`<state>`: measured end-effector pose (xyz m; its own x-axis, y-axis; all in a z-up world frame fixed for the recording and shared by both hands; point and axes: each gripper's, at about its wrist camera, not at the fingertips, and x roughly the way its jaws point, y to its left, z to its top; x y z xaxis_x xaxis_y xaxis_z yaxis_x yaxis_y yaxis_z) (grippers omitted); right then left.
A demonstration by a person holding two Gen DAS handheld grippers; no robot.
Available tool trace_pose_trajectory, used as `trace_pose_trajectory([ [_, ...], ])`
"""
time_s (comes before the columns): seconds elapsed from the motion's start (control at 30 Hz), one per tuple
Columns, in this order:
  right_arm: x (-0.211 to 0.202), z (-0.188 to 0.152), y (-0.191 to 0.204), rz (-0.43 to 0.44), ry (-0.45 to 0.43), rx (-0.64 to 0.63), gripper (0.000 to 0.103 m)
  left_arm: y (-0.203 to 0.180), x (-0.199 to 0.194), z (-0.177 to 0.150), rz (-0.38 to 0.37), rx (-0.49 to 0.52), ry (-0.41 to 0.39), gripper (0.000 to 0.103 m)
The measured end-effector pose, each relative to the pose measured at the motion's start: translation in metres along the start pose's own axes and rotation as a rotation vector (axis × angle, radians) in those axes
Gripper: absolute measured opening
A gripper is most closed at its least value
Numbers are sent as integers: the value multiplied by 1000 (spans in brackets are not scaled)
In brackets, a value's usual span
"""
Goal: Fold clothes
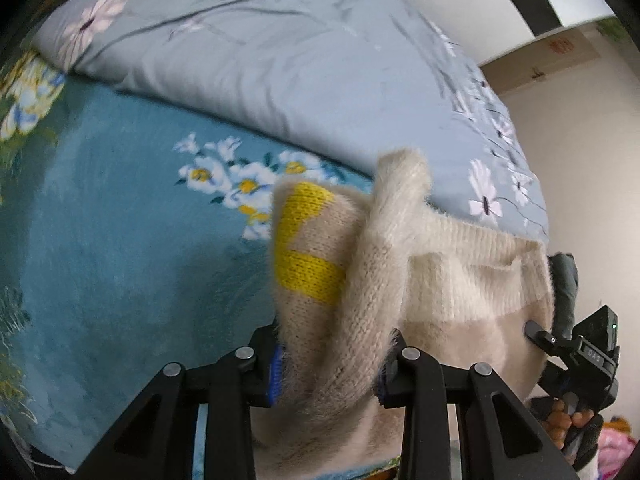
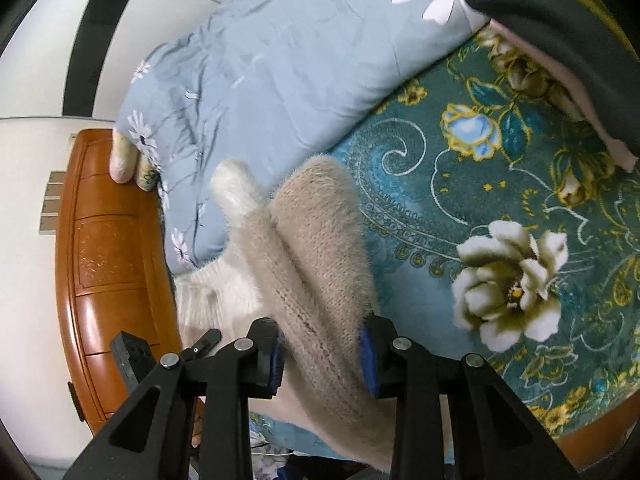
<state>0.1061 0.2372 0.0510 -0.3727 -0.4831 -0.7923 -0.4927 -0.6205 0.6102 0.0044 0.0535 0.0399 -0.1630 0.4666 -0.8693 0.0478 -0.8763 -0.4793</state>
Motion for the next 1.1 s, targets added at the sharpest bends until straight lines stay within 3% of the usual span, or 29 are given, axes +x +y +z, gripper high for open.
trace_pose_trajectory([
  [0.27,-63,1,-1,64,-64,-51,32,-77,-30,5,3,132,-60,35],
  [0.4,-97,16,-6,113,-94,-108,32,-127,-40,-1,2,154,-141,35],
  [0.63,-182,70,-15,218,-109,-328,31,-228,-52,-36,10,112,-322,35],
  [0.77,-243,108,-24,253,-101,-446,31,-289,-52,-55,-14,79,-382,35],
  [0.9,-303,135,-41,252,-132,-507,31,-354,-42,-65,-40,107,-398,35],
  [1.1,-373,157,-82,241,-221,-520,31,-443,-11,-58,-85,212,-360,33],
])
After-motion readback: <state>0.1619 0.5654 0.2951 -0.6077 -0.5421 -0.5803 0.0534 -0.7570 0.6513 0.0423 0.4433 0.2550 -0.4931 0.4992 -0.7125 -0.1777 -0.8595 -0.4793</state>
